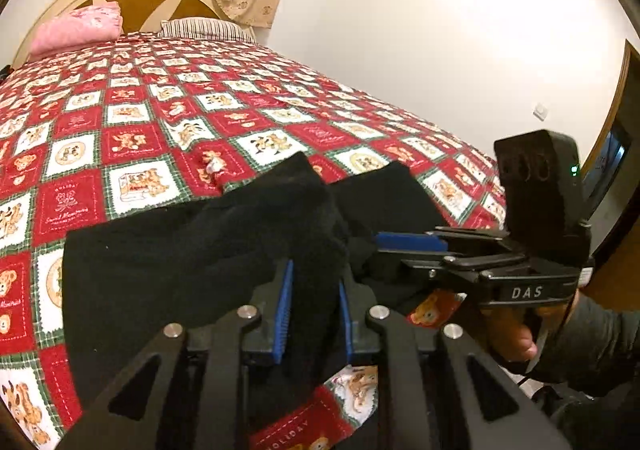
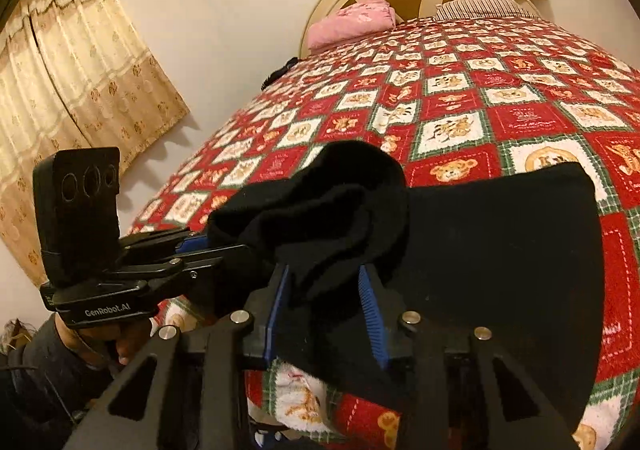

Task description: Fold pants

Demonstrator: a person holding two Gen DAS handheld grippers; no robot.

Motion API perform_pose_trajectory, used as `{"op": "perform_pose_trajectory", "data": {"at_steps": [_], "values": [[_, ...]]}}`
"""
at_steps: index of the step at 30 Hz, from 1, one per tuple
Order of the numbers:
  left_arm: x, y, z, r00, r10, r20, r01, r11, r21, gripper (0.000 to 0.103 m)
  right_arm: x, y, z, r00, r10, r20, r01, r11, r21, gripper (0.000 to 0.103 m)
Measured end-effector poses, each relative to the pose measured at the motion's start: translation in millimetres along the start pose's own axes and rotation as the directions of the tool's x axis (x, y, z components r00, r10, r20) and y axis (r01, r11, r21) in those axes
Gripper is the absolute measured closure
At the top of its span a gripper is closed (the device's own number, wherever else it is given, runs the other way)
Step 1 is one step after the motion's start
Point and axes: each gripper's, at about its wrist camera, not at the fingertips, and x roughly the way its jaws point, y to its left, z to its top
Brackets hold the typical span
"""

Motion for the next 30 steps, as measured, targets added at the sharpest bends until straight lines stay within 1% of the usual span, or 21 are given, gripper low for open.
{"op": "perform_pose_trajectory", "data": {"at_steps": [2,4,6,7,8,9,10,14,16,17,19,20,21,22,23,24,26,27,28,29,30], "values": [[1.4,-4.2,-1.0,1.0,-0.005,-0.011,0.005,1.0,0.003,0.081,-2.3,-4.1,2.2,0.999,0.033,0.004,-0.033,0.999,0.036,0.065],[4.6,4.7,0.2,0.999,-0.037,-0.014,0.036,0.999,-0.027,0.081,-2.5,-3.8,3.0,1.0,0.014,0.01,-0.015,0.999,0.034,0.065],[6.3,11.9,4.1,0.997,-0.081,-0.007,0.08,0.994,-0.08,0.081,2.4,-1.0,1.9,1.0,-0.015,-0.004,0.015,1.0,0.016,0.066],[4.0,16.6,7.0,0.995,-0.104,0.006,0.104,0.989,-0.106,0.081,6.0,0.8,0.9,1.0,-0.024,-0.016,0.024,1.0,0.008,0.069],[2.0,21.9,10.7,0.992,-0.123,0.019,0.125,0.984,-0.131,0.081,8.1,3.0,-0.3,0.999,-0.036,-0.022,0.036,0.999,-0.006,0.081],[-0.4,26.4,15.0,0.989,-0.143,0.027,0.146,0.978,-0.149,0.081,9.8,6.6,-1.4,0.998,-0.057,-0.029,0.056,0.998,-0.033,0.096],[-3.2,29.1,19.0,0.986,-0.165,0.028,0.167,0.973,-0.161,0.081,10.0,9.9,-2.4,0.996,-0.081,-0.036,0.079,0.995,-0.056,0.096],[-8.7,28.5,32.7,0.977,-0.211,0.032,0.213,0.961,-0.178,0.081,-5.5,14.5,-6.2,0.994,-0.105,-0.031,0.102,0.99,-0.101,0.097],[-2.4,23.5,38.2,0.975,-0.219,0.022,0.219,0.958,-0.183,0.081,-10.2,14.0,-10.0,0.992,-0.121,-0.034,0.116,0.986,-0.116,0.097],[3.7,19.7,39.8,0.975,-0.223,0.008,0.221,0.959,-0.177,0.081,-10.3,11.5,-12.5,0.99,-0.136,-0.037,0.131,0.985,-0.114,0.097],[30.0,7.6,36.2,0.968,-0.244,-0.059,0.23,0.958,-0.173,0.081,-3.4,-1.9,-16.3,0.986,-0.156,-0.056,0.151,0.985,-0.079,0.096],[40.0,5.1,33.3,0.966,-0.246,-0.086,0.228,0.958,-0.175,0.078,2.1,-12.0,-17.9,0.985,-0.151,-0.08,0.148,0.988,-0.052,0.096],[55.2,3.4,27.9,0.969,-0.217,-0.119,0.194,0.964,-0.181,0.073,4.6,-16.9,-18.3,0.985,-0.146,-0.091,0.142,0.989,-0.041,0.096],[63.9,4.1,24.1,0.972,-0.191,-0.134,0.164,0.967,-0.194,0.072,3.2,-21.3,-18.3,0.988,-0.123,-0.09,0.121,0.992,-0.028,0.095],[69.2,5.3,21.1,0.972,-0.195,-0.135,0.164,0.964,-0.21,0.072,0.6,-24.7,-18.0,0.99,-0.101,-0.094,0.1,0.995,-0.015,0.092],[68.3,6.0,20.6,0.972,-0.206,-0.113,0.178,0.96,-0.216,0.07,-2.1,-26.8,-17.8,0.991,-0.092,-0.1,0.092,0.996,-0.008,0.092],[56.6,3.3,23.3,0.977,-0.198,-0.079,0.18,0.965,-0.192,0.059,-9.1,-28.6,-20.8,0.991,-0.089,-0.099,0.087,0.996,-0.02,0.092],[48.2,1.4,24.4,0.98,-0.188,-0.064,0.174,0.969,-0.173,0.048,-12.2,-29.4,-22.3,0.991,-0.091,-0.098,0.089,0.996,-0.023,0.091],[38.6,-0.8,25.5,0.983,-0.177,-0.044,0.168,0.974,-0.153,0.041,-16.5,-30.3,-23.5,0.991,-0.095,-0.095,0.094,0.995,-0.023,0.091],[26.7,-1.6,27.1,0.986,-0.164,-0.016,0.161,0.979,-0.128,0.037,-20.8,-30.7,-23.9,0.991,-0.103,-0.084,0.101,0.995,-0.021,0.09],[11.7,-1.7,27.7,0.99,-0.142,0.016,0.143,0.985,-0.101,0.03,-29.9,-30.9,-24.5,0.991,-0.121,-0.051,0.12,0.993,-0.015,0.082]]}}
